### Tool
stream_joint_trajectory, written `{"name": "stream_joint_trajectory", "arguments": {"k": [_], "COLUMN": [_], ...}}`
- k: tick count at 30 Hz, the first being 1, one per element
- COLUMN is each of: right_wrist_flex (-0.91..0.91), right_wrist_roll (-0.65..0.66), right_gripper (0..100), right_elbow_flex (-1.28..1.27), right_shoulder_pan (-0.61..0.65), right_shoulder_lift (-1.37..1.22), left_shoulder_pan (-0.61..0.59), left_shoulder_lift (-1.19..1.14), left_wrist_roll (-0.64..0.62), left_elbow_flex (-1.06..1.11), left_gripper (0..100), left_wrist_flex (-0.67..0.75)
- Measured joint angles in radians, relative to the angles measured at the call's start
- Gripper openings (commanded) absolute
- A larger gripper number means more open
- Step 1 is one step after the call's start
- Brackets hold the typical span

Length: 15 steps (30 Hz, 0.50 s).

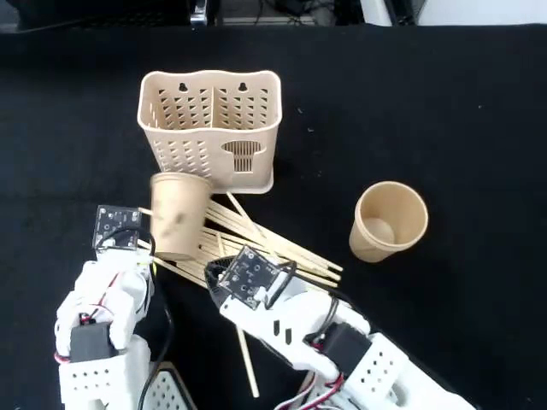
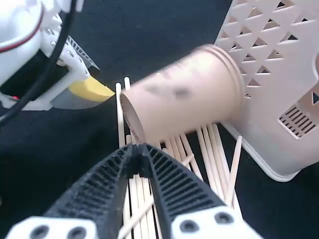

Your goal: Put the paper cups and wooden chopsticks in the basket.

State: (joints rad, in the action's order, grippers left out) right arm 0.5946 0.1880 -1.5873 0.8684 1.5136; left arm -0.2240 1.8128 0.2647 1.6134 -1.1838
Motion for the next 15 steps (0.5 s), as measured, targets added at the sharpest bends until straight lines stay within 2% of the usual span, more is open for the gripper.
{"name": "stream_joint_trajectory", "arguments": {"k": [3,8,10,12,15], "right_wrist_flex": [0.023,0.044,0.044,0.046,0.077], "right_wrist_roll": [0.000,0.000,0.000,-0.008,-0.061], "right_gripper": [1.4,1.5,1.5,1.5,1.5], "right_elbow_flex": [0.011,0.080,0.104,0.107,0.107], "right_shoulder_pan": [0.000,0.000,-0.005,-0.005,-0.005], "right_shoulder_lift": [0.000,0.000,0.000,0.000,0.000], "left_shoulder_pan": [-0.008,-0.044,-0.044,-0.044,-0.083], "left_shoulder_lift": [0.000,0.000,0.000,0.000,0.000], "left_wrist_roll": [0.000,0.002,-0.012,-0.034,-0.087], "left_elbow_flex": [-0.031,-0.041,-0.041,-0.029,0.014], "left_gripper": [16,24,24,21,20], "left_wrist_flex": [0.002,0.058,0.080,0.149,0.338]}}
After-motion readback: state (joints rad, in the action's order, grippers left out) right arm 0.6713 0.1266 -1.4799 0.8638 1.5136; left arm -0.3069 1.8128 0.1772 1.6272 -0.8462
